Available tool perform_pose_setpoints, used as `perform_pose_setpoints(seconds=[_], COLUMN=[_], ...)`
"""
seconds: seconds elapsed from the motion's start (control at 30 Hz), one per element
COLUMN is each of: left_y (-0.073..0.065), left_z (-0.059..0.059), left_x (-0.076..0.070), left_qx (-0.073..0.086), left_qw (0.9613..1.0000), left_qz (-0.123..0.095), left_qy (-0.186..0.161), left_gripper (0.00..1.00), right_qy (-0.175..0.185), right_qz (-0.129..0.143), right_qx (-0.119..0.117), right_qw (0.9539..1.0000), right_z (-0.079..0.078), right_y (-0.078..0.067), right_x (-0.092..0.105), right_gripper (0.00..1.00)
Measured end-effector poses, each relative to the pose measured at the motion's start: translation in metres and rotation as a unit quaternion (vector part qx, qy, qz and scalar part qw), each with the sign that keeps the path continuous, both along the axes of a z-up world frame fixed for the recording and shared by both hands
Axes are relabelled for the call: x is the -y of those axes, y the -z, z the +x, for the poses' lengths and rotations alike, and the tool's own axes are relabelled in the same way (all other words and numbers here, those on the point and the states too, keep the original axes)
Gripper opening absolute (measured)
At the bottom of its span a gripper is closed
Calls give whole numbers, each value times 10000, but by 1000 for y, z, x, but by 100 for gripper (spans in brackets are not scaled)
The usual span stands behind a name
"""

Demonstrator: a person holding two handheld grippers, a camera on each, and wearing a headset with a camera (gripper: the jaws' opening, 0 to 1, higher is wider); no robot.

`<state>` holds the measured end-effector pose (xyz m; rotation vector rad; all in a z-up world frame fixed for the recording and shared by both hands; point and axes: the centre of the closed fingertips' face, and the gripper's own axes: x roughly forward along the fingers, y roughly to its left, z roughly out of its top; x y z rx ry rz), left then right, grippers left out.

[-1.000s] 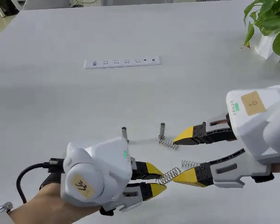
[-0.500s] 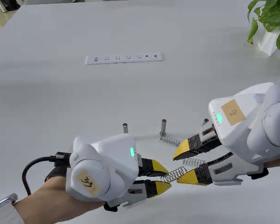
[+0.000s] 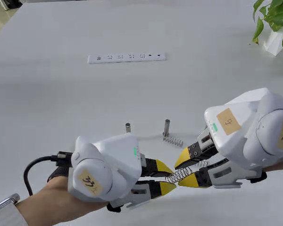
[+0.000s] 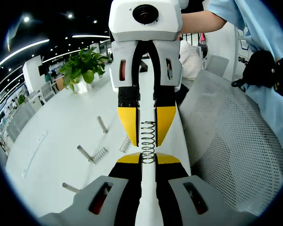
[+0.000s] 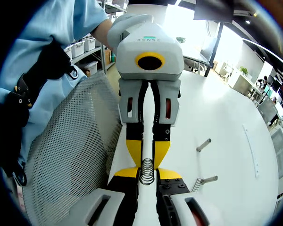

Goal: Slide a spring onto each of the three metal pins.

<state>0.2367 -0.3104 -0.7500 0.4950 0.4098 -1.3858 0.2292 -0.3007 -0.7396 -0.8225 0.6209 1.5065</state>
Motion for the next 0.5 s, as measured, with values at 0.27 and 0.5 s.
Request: perform_pose_setpoints(seconds=[0.27,0.5], left_y=[0,-1], left_z=[1,0], left_x=[1,1], left_qx=[13,14], left_qw=[10000,10000], left_qz=[-6,-13], left_qy=[19,53], left_gripper=[6,6], right_qy=[-69,-108], right_qz=[-62,-81], right_qx=[5,-19], right_qw=[10000,9999], right_z=[0,-1], right_y=[2,2], right_x=[0,-1], right_gripper=[8,8])
